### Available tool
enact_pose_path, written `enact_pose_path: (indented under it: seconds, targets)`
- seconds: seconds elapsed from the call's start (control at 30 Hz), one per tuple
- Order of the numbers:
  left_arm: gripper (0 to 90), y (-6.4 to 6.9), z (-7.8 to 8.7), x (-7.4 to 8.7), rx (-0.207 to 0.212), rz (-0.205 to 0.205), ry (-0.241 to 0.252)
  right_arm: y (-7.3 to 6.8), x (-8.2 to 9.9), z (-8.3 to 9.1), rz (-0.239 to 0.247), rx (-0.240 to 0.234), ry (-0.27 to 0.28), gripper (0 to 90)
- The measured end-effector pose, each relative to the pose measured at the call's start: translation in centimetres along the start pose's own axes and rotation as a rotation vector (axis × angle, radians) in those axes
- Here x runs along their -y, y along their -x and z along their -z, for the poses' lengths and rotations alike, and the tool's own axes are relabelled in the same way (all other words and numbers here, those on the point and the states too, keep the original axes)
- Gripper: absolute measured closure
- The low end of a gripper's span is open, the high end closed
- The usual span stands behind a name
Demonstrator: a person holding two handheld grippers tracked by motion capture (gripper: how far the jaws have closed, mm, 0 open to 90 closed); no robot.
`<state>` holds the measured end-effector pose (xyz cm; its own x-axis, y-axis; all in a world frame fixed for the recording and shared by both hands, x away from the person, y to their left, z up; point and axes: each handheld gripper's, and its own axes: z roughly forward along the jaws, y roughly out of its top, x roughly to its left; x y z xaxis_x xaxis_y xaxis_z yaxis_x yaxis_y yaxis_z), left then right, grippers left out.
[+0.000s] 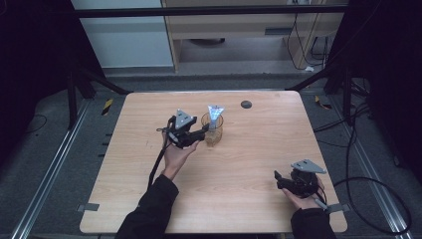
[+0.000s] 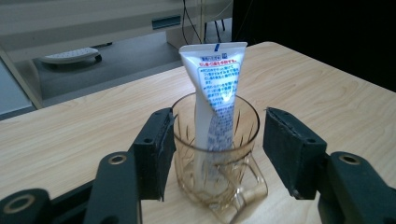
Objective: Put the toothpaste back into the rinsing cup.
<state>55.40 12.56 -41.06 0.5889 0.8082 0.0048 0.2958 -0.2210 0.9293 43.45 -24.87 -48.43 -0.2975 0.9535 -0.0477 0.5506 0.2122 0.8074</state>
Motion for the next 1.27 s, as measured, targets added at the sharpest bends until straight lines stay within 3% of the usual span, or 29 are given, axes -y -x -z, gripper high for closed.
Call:
enact_pose_path:
  seconds: [0.03,0.13,0.17,0.27,0.57,0.7,0.93,1.27]
  targets:
    - [40.2,-0.4,1.1,0.2,0.007,0.002,-0.011,0.0,0.0,0.0,-0.003,0.000,0.001,22.1]
    - [37.1,-0.7,1.9,0.6,0.009,-0.002,-0.024,0.0,0.1,0.0,0.001,0.004,0.001,21.9]
    - [36.3,-1.1,2.7,1.1,-0.004,-0.017,-0.056,0.0,0.1,0.0,0.000,0.005,0.002,21.6]
    - [34.6,-1.4,3.4,1.7,-0.007,-0.025,-0.063,0.0,0.1,0.1,-0.002,0.004,0.004,21.0]
    - [29.2,-2.6,6.6,5.0,-0.017,-0.036,-0.116,0.0,0.2,0.1,-0.001,0.009,0.007,20.5]
    - [27.8,-2.9,7.8,6.5,-0.025,-0.040,-0.161,0.0,0.2,0.1,0.003,0.010,0.007,20.1]
    - [26.2,-4.0,9.6,8.4,-0.061,-0.008,-0.216,-0.1,0.3,0.0,0.004,0.007,0.006,19.6]
    - [26.0,-5.9,12.1,10.9,-0.125,0.053,-0.256,-0.1,0.3,0.1,0.004,0.011,0.009,19.1]
